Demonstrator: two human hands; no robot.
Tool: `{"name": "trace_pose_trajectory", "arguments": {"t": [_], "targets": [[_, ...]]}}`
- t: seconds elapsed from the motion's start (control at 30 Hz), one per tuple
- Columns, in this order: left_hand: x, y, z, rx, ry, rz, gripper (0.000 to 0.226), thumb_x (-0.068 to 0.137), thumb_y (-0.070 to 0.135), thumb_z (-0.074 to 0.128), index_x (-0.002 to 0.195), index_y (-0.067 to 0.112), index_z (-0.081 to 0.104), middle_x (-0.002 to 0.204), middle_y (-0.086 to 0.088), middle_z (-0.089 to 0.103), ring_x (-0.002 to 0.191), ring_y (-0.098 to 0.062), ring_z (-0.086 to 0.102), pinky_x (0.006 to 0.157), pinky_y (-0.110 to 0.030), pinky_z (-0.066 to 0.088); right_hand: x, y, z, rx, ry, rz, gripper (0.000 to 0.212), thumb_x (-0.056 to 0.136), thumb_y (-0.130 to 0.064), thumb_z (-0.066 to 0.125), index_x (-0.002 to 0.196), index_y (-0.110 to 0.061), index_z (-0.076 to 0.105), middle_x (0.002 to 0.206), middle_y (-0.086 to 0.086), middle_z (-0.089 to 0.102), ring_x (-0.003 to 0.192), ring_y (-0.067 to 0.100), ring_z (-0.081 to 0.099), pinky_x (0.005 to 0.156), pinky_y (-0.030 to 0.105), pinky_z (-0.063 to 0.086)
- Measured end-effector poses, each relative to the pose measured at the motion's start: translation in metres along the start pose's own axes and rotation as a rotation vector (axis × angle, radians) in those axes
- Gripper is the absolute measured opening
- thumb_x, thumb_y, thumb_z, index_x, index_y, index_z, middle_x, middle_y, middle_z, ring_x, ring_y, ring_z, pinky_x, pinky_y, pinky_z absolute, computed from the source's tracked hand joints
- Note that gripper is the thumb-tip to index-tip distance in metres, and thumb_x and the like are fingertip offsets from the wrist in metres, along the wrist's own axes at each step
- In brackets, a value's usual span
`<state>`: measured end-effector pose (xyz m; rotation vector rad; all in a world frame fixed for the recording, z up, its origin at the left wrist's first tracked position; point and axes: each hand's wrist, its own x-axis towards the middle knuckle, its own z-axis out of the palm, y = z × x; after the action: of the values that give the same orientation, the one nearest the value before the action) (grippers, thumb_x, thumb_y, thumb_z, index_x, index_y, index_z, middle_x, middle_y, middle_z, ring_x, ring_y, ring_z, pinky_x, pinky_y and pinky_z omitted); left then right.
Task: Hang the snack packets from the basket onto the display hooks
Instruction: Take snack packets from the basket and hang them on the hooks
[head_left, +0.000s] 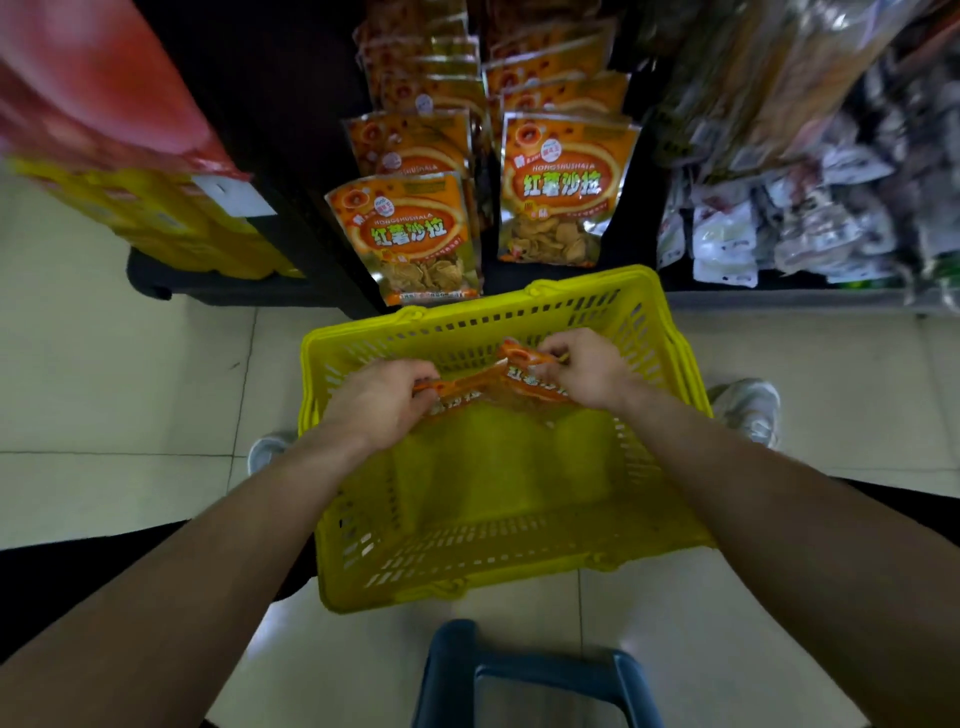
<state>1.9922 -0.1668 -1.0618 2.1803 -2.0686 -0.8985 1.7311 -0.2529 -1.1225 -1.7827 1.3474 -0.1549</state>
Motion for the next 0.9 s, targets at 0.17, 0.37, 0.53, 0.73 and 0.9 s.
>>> {"name": "trace_pose_trajectory", "arguments": {"t": [0.17,0.37,0.53,0.73,0.9], "targets": [[-0.02,0.027,-0.059,-0.03,0.095,-0.037,0.013,0.094,0.038,0.062,0.105,0.033,0.067,0.097,0.003,0.069,0.092,-0.024,0.065,0.076,-0.035,0.053,-0.046,-0.066,-0.075,-0.218,0.009,-0.121,0.004,0.09,-0.024,0.07,0.091,-0.026,0.073,0.092,-0.004,0.07,0.088,0.017,0.063,0.07,0.032,0.047],[-0.057,0.06,-0.125,-0.054,0.243,0.113,0.025,0.095,0.037,0.063,0.119,0.03,0.067,0.117,0.0,0.07,0.105,-0.022,0.065,0.082,-0.034,0.052,-0.116,-0.131,-0.147,-0.429,0.047,-0.25,0.015,0.091,-0.033,0.07,0.104,-0.027,0.073,0.104,-0.005,0.07,0.098,0.02,0.063,0.072,0.031,0.043],[-0.084,0.088,-0.156,-0.149,0.274,0.274,0.013,0.096,0.03,0.064,0.107,0.032,0.071,0.095,0.016,0.069,0.094,-0.014,0.065,0.074,-0.03,0.047,-0.169,-0.175,-0.164,-0.596,0.164,-0.376,0.015,0.085,-0.048,0.07,0.095,-0.037,0.069,0.1,-0.011,0.071,0.095,0.018,0.063,0.078,0.038,0.051],[-0.099,0.104,-0.172,-0.337,0.177,0.346,0.014,0.099,0.022,0.06,0.095,0.03,0.071,0.081,0.025,0.067,0.078,0.004,0.06,0.071,-0.032,0.046,-0.175,-0.203,-0.154,-0.572,0.43,-0.625,0.023,0.081,-0.045,0.075,0.085,-0.023,0.069,0.103,-0.002,0.064,0.095,0.025,0.06,0.079,0.037,0.045],[-0.098,0.107,-0.172,-0.471,0.073,0.352,0.018,0.101,0.02,0.056,0.1,0.027,0.073,0.092,0.001,0.074,0.089,-0.025,0.069,0.08,-0.05,0.057,-0.158,-0.209,-0.151,-0.534,0.422,-0.715,0.022,0.083,-0.039,0.076,0.08,-0.02,0.064,0.109,-0.003,0.067,0.101,0.025,0.061,0.086,0.041,0.045]]}}
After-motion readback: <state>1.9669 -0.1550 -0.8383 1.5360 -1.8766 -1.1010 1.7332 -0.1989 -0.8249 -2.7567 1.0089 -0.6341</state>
